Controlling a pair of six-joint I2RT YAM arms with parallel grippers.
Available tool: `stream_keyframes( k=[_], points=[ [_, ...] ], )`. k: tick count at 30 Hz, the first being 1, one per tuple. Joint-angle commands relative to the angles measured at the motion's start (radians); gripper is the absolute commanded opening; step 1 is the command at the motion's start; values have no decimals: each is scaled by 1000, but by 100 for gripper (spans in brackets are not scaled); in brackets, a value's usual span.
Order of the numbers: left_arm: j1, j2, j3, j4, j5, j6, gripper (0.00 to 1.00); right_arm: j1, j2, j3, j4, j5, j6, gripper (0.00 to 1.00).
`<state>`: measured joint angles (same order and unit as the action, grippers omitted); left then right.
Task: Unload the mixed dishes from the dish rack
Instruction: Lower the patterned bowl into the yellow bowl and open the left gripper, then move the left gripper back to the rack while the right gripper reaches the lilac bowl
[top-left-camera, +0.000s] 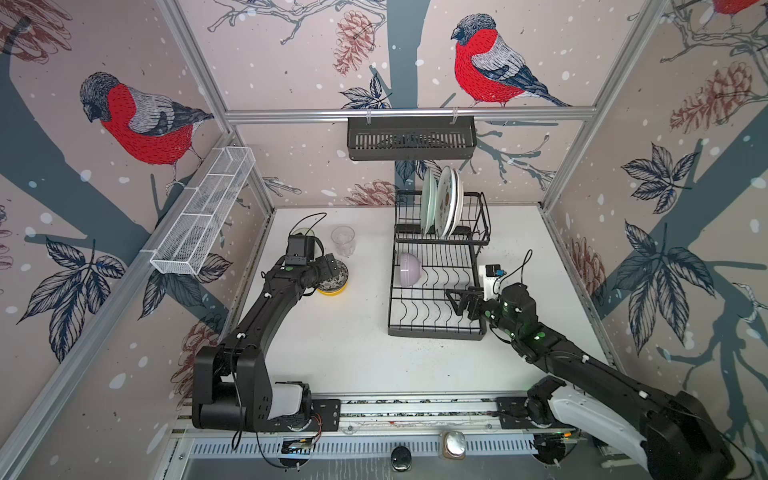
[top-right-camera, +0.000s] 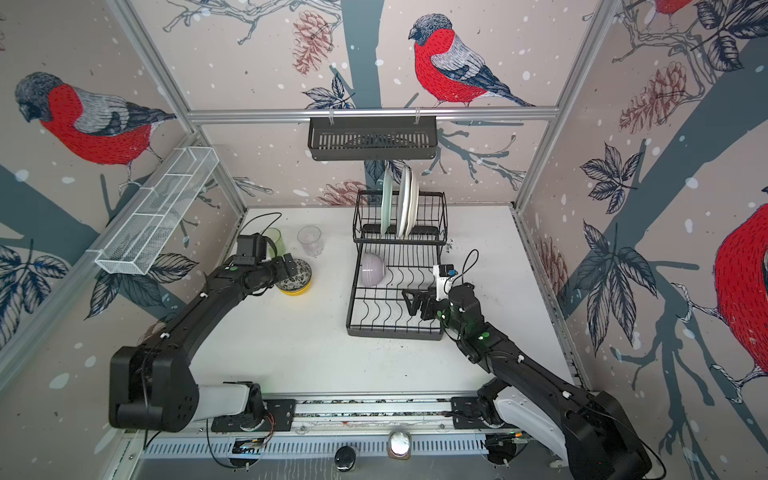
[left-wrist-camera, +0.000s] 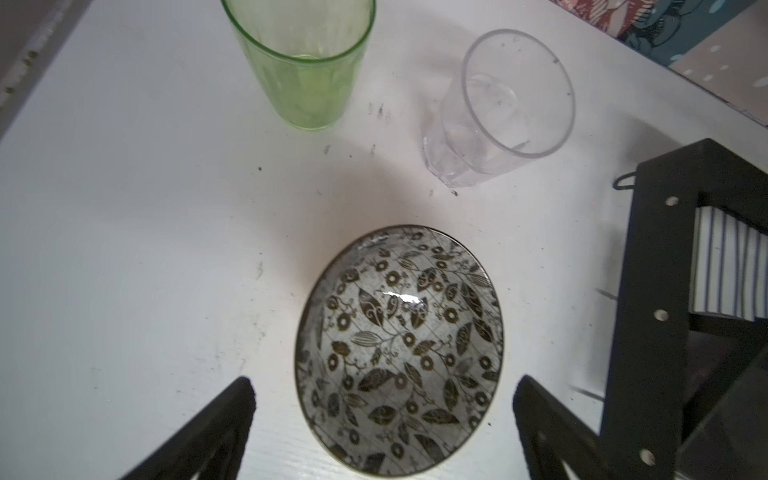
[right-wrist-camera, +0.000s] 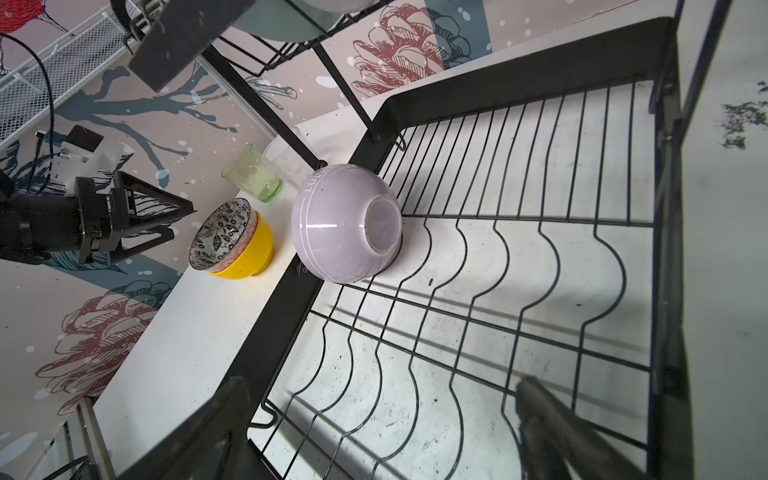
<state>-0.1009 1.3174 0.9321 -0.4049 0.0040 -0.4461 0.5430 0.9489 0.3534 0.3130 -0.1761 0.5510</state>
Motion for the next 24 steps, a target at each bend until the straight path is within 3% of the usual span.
stream_keyframes(
  k=[1, 6, 9, 14, 17, 24],
  points=[
    [-67, -29, -15, 99, 33, -20, 97, 6, 8, 16, -24, -17, 2, 99],
    [-140, -42, -23, 151, 41, -39, 97, 24, -4, 8, -32, -11, 28, 99],
    [-192, -68, -98, 272, 47, -61, 97, 47, 5, 9, -16, 4, 66, 100],
    [-252, -67, -199, 451, 149, -105, 97, 57, 61, 24, -6, 24, 124, 100],
    [-292, -75, -235, 474, 148, -86, 97, 80, 83, 18, 33, 52, 149, 99],
    [-313, -143, -392, 590, 249, -111, 97, 126, 148, 10, 79, 163, 217, 100]
  ],
)
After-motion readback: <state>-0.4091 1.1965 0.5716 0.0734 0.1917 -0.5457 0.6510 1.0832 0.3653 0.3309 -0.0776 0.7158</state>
